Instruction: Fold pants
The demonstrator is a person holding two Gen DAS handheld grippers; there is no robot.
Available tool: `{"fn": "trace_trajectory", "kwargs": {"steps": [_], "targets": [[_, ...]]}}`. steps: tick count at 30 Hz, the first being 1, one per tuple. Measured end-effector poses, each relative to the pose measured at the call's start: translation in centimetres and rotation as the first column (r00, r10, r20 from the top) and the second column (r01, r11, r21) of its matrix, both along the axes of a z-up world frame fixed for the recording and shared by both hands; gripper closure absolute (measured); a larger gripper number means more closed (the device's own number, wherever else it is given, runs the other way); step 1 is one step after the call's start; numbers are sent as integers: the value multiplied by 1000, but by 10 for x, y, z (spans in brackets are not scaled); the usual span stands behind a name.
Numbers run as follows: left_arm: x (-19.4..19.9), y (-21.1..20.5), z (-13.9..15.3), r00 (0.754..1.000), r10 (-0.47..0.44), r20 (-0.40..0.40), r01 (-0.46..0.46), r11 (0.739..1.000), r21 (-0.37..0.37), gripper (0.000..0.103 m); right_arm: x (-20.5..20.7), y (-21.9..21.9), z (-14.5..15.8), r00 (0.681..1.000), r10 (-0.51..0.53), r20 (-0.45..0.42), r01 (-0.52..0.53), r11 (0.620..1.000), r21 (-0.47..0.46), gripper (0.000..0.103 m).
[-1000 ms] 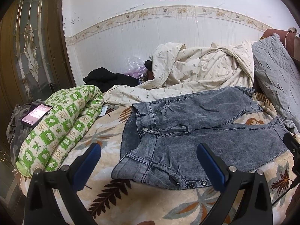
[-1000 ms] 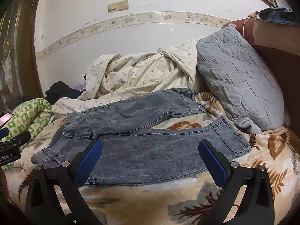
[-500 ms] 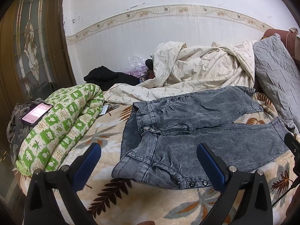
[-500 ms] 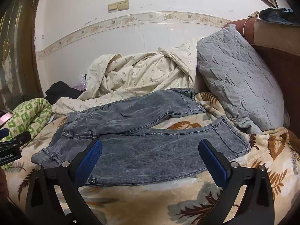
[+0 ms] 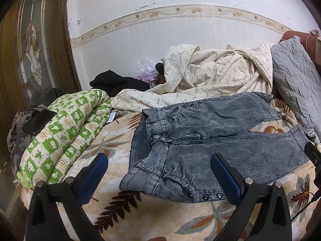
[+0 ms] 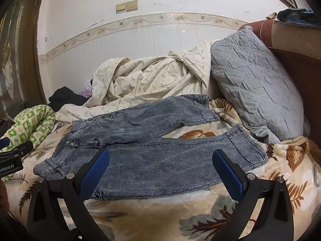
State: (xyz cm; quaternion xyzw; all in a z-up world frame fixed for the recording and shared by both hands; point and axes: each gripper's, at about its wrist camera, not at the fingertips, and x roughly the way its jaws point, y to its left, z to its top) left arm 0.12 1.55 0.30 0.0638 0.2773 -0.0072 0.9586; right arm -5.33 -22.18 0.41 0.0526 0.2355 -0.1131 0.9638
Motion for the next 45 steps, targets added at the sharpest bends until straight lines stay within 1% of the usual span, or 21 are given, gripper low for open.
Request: {"fn": "trace_trajectory", "kwargs": {"steps": [15,19,22,24,25,27,29,30,32,33,35,36,37,39,40,42,45], "targets": [[0,0,0,1000,1,-1,-1,1000,-2,0,-1,-1,-2,1000,-1,-3,1,1000,0,0],[4,3,-6,1000,1,-6,-1,1000,3,0,0,-3,-5,1000,-7,-9,7,1000,-2,0],[11,5,-13,1000,-3,-28,3,1000,0,0,2,-9,-9,1000,-19,-17,19,1000,-10,0],[21,7,-19,999,-13,-50,14,1000,17,0,7,-14,-14,999,-34,-36,32,999,-34,0],[29,8,-22,996,-27,-83,29,999,23,0,11,-22,-17,998,-32,-60,30,999,-44,0],[51,15,-23,988,-70,-138,73,997,20,0,19,-37,-17,996,-26,-80,22,999,-49,0],[79,20,-18,984,-83,-156,93,994,56,0,40,-59,-13,993,-23,-116,17,999,-49,0],[100,26,-13,984,-73,-162,85,994,65,0,53,-72,-9,990,-12,-139,8,999,-34,0],[140,35,-7,985,-52,-166,65,995,72,0,90,-97,0,984,15,-177,-16,1000,-2,0],[162,39,-6,982,-44,-182,59,995,79,0,115,-111,5,980,22,-196,-23,1000,0,0],[211,49,-10,971,-24,-237,45,995,83,0,158,-135,11,974,0,-226,2,1000,9,0],[234,53,-15,961,-17,-276,37,997,69,0,180,-149,11,971,-8,-241,16,999,32,0],[257,59,-23,948,-3,-318,21,998,53,0,211,-169,9,965,-9,-264,31,996,79,0],[295,70,-41,921,14,-390,-11,1000,10,1,249,-193,0,955,-28,-296,71,988,136,0],[307,76,-49,910,22,-413,-28,1000,-10,4,273,-211,-7,948,-50,-313,108,979,171,3],[326,82,-63,893,41,-448,-62,998,-32,9,305,-235,-16,942,-80,-327,154,966,206,4],[342,88,-80,879,35,-475,-85,993,-84,11,334,-259,-27,933,-141,-330,216,955,203,5]]}}
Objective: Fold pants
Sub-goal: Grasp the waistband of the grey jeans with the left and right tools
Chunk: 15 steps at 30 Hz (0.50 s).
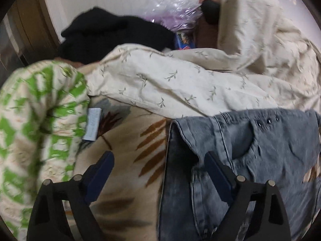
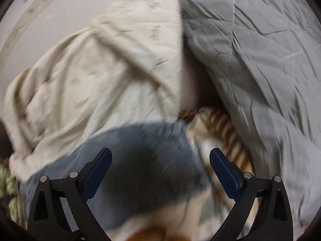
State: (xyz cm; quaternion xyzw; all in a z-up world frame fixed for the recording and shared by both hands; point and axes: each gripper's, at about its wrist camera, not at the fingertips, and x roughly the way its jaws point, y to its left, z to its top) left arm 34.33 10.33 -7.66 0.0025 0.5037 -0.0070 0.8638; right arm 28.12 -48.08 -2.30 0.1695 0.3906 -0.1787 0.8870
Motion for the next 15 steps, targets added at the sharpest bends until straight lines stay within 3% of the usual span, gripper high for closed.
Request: {"fn": "trace_trajectory", "kwargs": {"steps": [3,9,12,15], "targets": [[11,-1,-13,1000,-4,-27,4,1000,-22,21,22,-23,-15,999,-54,5,54,998,27,6],[18,-5,-28,998,-43,-54,38,996,-86,43,45,-43,-45,993,-117,-26,118,991,69,29],[21,-14,-33,993,-85,-85,76,992,-104,57,53,-42,-54,996,-76,-49,81,990,113,60],[21,-22,-36,989,-105,-109,93,990,-108,65,56,-30,-56,996,-49,-72,54,996,72,67]]}}
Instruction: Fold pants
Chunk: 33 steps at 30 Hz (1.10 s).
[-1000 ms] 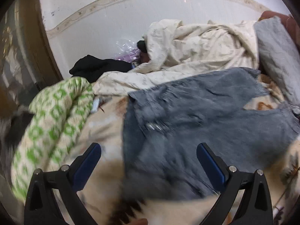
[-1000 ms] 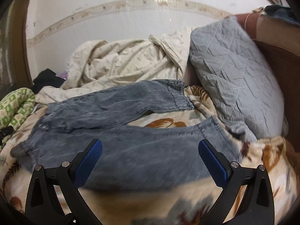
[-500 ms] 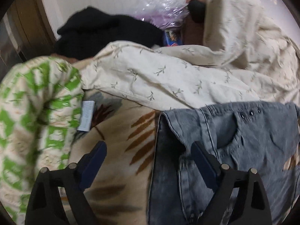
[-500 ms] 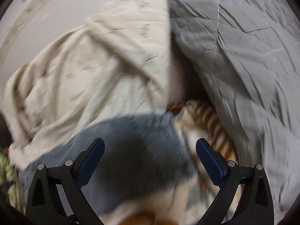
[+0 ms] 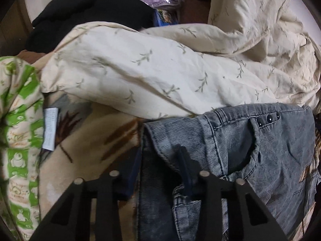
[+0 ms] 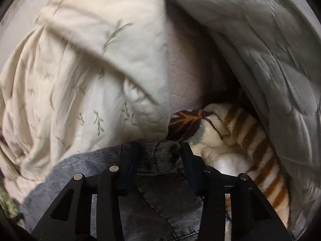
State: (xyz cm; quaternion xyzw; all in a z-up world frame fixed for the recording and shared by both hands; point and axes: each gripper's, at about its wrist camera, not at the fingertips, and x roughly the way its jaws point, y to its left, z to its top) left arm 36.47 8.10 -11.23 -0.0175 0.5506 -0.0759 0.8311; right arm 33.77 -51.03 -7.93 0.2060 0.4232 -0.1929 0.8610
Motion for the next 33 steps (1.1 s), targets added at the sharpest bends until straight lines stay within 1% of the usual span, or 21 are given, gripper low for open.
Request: {"fn": "trace_trajectory", "kwargs": {"steps": [1,3,5,6,9,10,12,13,15,16,17,19,20,23,25,27,30,32,33], "targets": [[1,0,1,1000,4,-5,-4,1000,-17,66,1,4,0,1000,14,-8,-14,1000,-9,71],[3,2,4,1000,18,-11,-18,999,-50,68,-1,9,1,1000,17,-11,-17,999,-31,75],[5,6,8,999,42,-21,-44,994,-102,74,-3,11,3,1000,8,-5,-8,1000,-21,77],[5,6,9,998,48,-31,-52,992,-115,74,-5,10,4,1000,-3,2,3,1000,-5,78],[10,3,8,998,59,-39,-62,994,-94,74,-4,11,6,1000,-2,2,2,1000,-16,79],[14,4,8,997,68,-37,-72,993,-98,74,-7,10,5,1000,0,5,0,1000,-23,80],[17,9,7,995,94,-42,-98,987,-123,78,-9,10,1,1000,-5,14,6,1000,-24,80],[21,10,4,993,105,-47,-111,984,-137,84,-9,10,0,1000,-13,20,14,1000,-18,80],[25,13,5,992,114,-46,-120,980,-161,90,-11,14,-2,999,-23,30,24,1000,-10,81],[27,13,5,992,118,-41,-123,979,-161,92,-12,15,-3,999,-26,38,26,1000,-5,82],[30,14,0,992,120,-40,-125,978,-164,96,-22,11,-3,999,-26,43,26,1000,-1,82],[26,15,1,990,135,-36,-139,973,-182,98,-28,9,-5,998,-34,62,32,999,34,84],[30,13,0,989,143,-31,-146,971,-187,98,-33,4,-7,997,-37,71,34,998,54,85],[19,28,3,987,159,-3,-155,962,-225,99,-47,-1,-3,994,-42,98,32,994,102,85],[10,37,11,986,163,24,-151,954,-259,99,-57,-3,3,992,-44,117,29,992,124,86],[0,41,26,986,158,51,-137,948,-288,99,-65,-4,11,991,-43,127,26,991,128,86],[-28,43,55,987,123,102,-86,947,-309,99,-82,2,29,988,-40,148,19,990,142,86],[-29,46,68,987,101,128,-55,945,-323,99,-98,0,41,987,-36,160,12,989,148,86],[-39,47,80,986,87,145,-35,943,-332,99,-106,1,48,985,-35,166,10,988,152,86]]}}
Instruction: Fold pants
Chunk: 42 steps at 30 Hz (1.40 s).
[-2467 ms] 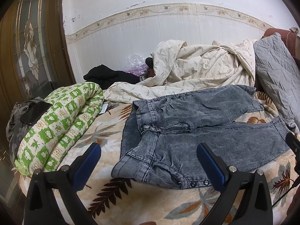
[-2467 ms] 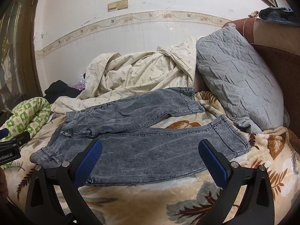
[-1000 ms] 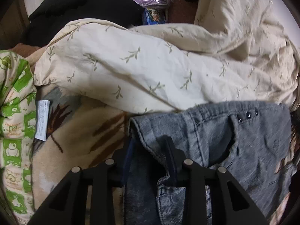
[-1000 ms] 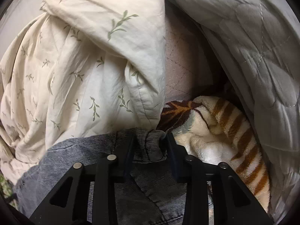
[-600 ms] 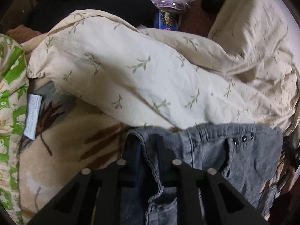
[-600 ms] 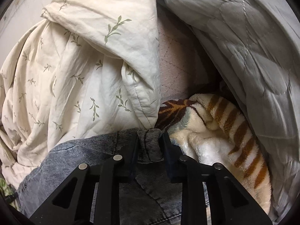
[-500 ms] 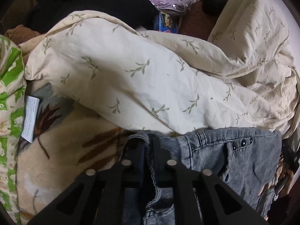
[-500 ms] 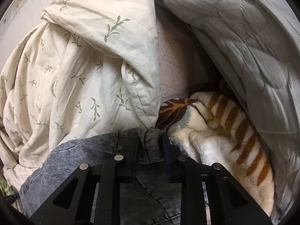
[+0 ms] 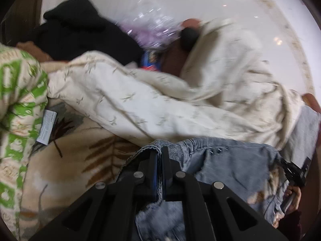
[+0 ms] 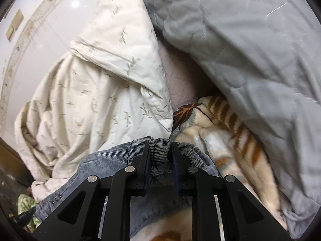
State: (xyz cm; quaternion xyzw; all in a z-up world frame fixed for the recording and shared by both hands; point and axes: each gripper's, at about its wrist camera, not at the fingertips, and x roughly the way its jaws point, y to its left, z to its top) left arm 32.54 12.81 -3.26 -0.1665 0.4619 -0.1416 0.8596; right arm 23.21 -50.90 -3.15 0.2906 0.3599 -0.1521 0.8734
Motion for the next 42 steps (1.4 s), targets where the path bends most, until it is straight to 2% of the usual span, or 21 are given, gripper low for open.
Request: {"fn": "trace_trajectory", "kwargs": {"steps": [2,7,11,16,20,22,26,28,30,33,34,36,40,42], "targets": [[-12,-7,10,999,-22,27,23,1000,-16,99,-9,-1,11,1000,0,11,0,1000,9,86],[-64,-14,40,993,-68,93,71,997,-37,98,-63,-5,38,999,-8,31,7,1000,8,86],[-116,-2,40,992,-90,94,93,995,-34,98,-100,-12,44,999,-18,31,18,1000,9,86],[-190,14,0,992,-118,38,119,993,-23,97,-169,-30,27,1000,-13,-5,13,1000,23,86],[-232,11,-55,984,-156,-79,158,987,10,97,-214,-30,-3,997,8,-79,-5,1000,29,86],[-246,12,-76,982,-146,-117,150,988,33,97,-232,-27,-20,992,9,-124,-5,999,35,86],[-256,28,-77,988,-103,-113,103,995,-9,97,-265,-24,-28,996,1,-95,5,998,60,86],[-258,42,-71,994,-60,-88,61,998,12,97,-272,-22,-29,997,-9,-78,15,997,72,86],[-257,59,-71,996,-11,-88,13,1000,13,97,-271,-17,-37,994,-7,-112,13,998,54,86],[-255,77,-81,990,40,-139,-40,999,4,97,-263,-12,-53,976,1,-218,6,999,35,76],[-257,78,-81,990,44,-135,-44,999,3,97,-265,-12,-52,975,-12,-223,22,999,39,67],[-260,75,-75,993,30,-112,-28,999,18,97,-269,-18,-41,973,-51,-225,64,997,51,56],[-260,38,-41,998,-68,3,68,996,56,97,-275,-23,1,984,-130,-125,125,991,-47,46],[-257,11,-27,989,-135,57,132,990,54,88,-271,-22,9,989,-123,-83,120,992,-35,45]]}}
